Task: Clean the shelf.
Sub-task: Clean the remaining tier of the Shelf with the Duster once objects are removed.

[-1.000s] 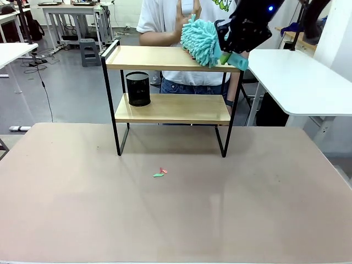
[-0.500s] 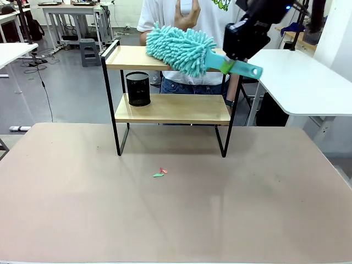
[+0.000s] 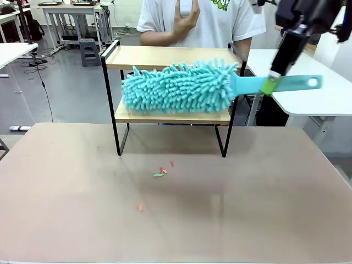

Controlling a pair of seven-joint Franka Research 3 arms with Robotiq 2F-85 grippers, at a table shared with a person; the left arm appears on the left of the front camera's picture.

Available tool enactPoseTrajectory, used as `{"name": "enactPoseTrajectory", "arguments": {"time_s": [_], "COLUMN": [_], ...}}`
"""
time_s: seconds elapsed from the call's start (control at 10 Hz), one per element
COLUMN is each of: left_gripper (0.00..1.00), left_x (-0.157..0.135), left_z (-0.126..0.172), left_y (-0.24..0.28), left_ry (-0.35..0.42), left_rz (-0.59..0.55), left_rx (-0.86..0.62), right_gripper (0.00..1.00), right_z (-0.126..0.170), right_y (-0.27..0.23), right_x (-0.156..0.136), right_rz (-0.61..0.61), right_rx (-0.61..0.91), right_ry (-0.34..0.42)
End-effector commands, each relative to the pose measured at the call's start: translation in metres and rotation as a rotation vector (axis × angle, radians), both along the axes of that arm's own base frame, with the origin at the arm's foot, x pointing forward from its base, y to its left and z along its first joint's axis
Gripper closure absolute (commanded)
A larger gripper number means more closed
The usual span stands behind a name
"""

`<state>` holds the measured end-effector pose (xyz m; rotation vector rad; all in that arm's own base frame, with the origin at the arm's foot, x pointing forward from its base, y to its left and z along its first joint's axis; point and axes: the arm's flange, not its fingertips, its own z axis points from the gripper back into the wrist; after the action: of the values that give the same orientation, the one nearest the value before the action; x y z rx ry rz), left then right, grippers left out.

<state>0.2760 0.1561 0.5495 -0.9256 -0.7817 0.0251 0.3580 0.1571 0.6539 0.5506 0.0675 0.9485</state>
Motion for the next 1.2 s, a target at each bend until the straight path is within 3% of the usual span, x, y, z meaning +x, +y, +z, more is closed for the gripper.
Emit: {"name": "enactPoseTrajectory", "arguments": {"time_s": [0.0, 0.3, 0.5, 0.7, 0.8, 1.0, 1.1], "left_gripper": [0.0, 0.0, 0.0, 0.0, 0.0, 0.0, 0.0], "left_x": [0.001, 0.001, 0.001, 0.001, 0.001, 0.001, 0.001], "left_z": [0.001, 0.001, 0.001, 0.001, 0.001, 0.001, 0.001], "left_y": [-0.003, -0.003, -0.003, -0.003, -0.003, -0.003, -0.003], "left_ry": [-0.024, -0.024, -0.024, -0.024, -0.024, -0.024, -0.024], "left_rz": [-0.007, -0.007, -0.007, -0.007, -0.007, -0.007, -0.007], "left_rx": [-0.005, -0.005, -0.005, -0.005, -0.005, -0.005, -0.005], "right_gripper": [0.88, 0.88, 0.88, 0.88, 0.88, 0.88, 0.88], "right_z": [0.009, -0.005, 0.004, -0.014, -0.043, -0.129, -0.168], "right_y": [-0.016, -0.036, -0.1, -0.196, -0.241, -0.301, -0.304], "right_x": [0.007, 0.009, -0.023, -0.071, -0.091, -0.123, -0.123], "right_rz": [0.024, 0.015, -0.022, -0.239, -0.434, -0.766, -0.896], "right_rx": [0.077, 0.139, 0.303, 0.439, 0.491, 0.601, 0.609], "right_ry": [0.035, 0.081, 0.053, -0.012, -0.023, 0.026, 0.054]}}
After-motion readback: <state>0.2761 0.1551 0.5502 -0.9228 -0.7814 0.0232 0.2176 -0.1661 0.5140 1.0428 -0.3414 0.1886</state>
